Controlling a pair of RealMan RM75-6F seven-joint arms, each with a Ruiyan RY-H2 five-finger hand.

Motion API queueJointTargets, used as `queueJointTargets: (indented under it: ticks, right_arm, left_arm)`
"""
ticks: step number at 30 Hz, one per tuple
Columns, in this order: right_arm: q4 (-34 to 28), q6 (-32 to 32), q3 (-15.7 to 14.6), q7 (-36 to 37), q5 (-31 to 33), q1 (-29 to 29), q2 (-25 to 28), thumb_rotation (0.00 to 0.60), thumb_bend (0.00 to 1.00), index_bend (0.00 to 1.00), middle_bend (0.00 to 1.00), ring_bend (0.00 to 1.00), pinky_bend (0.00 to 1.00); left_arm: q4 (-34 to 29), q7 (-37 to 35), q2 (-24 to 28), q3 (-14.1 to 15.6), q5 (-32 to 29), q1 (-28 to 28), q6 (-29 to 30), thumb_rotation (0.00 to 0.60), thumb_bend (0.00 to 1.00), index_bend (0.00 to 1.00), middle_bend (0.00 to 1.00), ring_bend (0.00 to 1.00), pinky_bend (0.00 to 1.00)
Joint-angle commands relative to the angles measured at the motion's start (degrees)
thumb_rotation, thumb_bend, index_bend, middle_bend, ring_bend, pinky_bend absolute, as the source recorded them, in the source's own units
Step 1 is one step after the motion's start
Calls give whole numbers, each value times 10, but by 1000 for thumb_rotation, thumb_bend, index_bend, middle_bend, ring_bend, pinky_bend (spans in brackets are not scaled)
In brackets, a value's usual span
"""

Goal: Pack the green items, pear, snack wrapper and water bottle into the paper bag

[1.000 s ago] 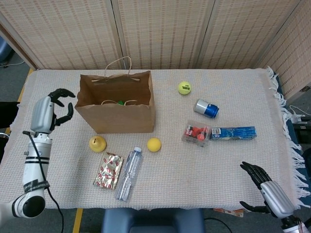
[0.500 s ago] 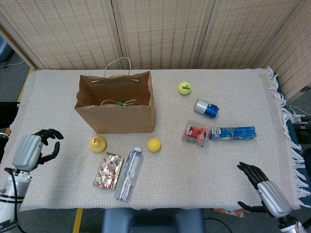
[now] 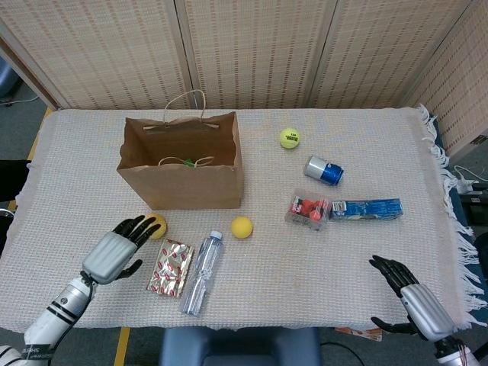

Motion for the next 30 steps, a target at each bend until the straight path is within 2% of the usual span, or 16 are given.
queueJointTargets:
  ticks: [1, 12, 14, 19, 21, 24, 30]
  right_arm:
    - [0, 0, -1, 4, 0, 0, 2, 600, 76, 0, 0, 0, 0]
    - [-2, -3, -6, 20, 1, 1, 11, 600, 76, 0, 0, 0, 0]
    - [-2, -4, -6, 22, 2, 2, 12, 600, 76, 0, 0, 0, 0]
    - [-4, -5, -7, 24, 2, 2, 13, 600, 76, 0, 0, 0, 0]
    - [-4, -7, -8, 26, 2, 3, 14, 600, 76, 0, 0, 0, 0]
    - [-5, -9, -9, 28, 1, 4, 16, 600, 76, 0, 0, 0, 0]
    - [-7, -14, -10, 32, 3, 6, 18, 600, 76, 0, 0, 0, 0]
  left_arm:
    - [7, 60, -38, -19, -30, -39, -47, 600, 375, 4, 0, 0, 133]
    - [24, 203, -80, -54, -158, -127, -145, 600, 350, 0, 0, 0, 132]
    - [26, 227, -81, -56, -193, -143, -162, 600, 349, 0, 0, 0, 138]
    - [32, 254, -82, -57, -232, -162, -175, 600, 349, 0, 0, 0, 149]
    - [39, 283, -81, -54, -287, -185, -191, 600, 348, 0, 0, 0, 154]
    - [59, 311, -86, -45, -336, -211, -198, 600, 349, 0, 0, 0, 153]
    - [97, 330, -98, -19, -392, -234, -190, 600, 346, 0, 0, 0, 151]
